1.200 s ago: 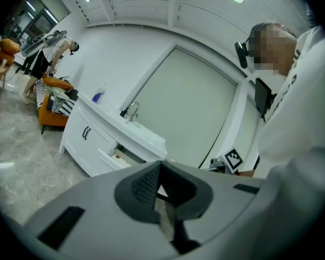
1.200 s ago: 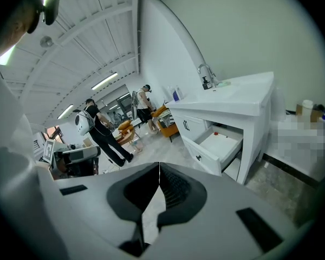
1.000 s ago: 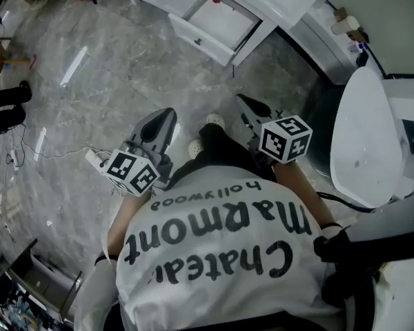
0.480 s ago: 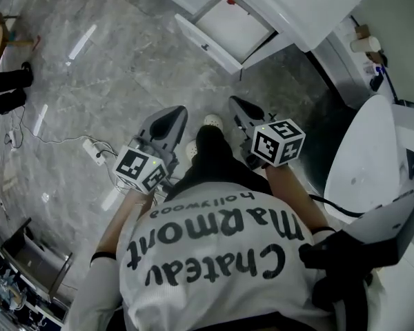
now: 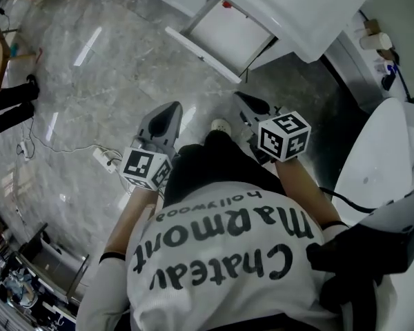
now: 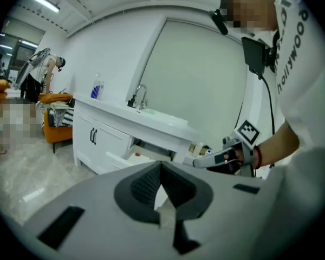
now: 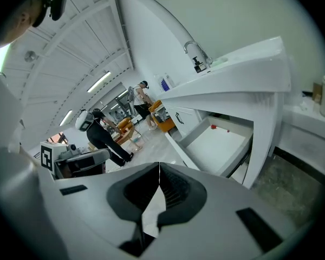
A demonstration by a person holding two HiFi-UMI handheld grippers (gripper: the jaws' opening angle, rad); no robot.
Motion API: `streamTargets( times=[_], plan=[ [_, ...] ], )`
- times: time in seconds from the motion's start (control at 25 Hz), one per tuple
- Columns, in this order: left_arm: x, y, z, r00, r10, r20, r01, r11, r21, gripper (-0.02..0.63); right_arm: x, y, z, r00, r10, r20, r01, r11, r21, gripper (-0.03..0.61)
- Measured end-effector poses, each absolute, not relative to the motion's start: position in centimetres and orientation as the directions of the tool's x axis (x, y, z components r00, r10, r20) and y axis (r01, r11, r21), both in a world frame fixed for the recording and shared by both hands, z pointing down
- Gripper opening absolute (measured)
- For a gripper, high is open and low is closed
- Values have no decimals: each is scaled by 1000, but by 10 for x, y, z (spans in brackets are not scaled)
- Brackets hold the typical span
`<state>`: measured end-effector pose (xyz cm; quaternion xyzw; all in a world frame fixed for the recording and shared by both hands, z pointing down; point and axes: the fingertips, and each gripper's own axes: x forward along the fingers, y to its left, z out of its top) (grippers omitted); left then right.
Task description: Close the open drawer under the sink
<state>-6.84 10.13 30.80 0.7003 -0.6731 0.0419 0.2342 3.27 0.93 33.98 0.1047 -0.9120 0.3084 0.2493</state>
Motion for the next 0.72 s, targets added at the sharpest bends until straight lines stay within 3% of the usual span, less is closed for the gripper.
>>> streamTargets(
  times=[0.4,0.72],
  plan=[
    [-77,63,358,267,-885,380,-942,-157,296,8,26,-6,376,-825,-92,558,-413,771,-484,12],
    [-96,39,414,424,-780,460,-896,-285,341,6,22,2,425,-766,-246,594,-597,614,-516,12]
  ],
)
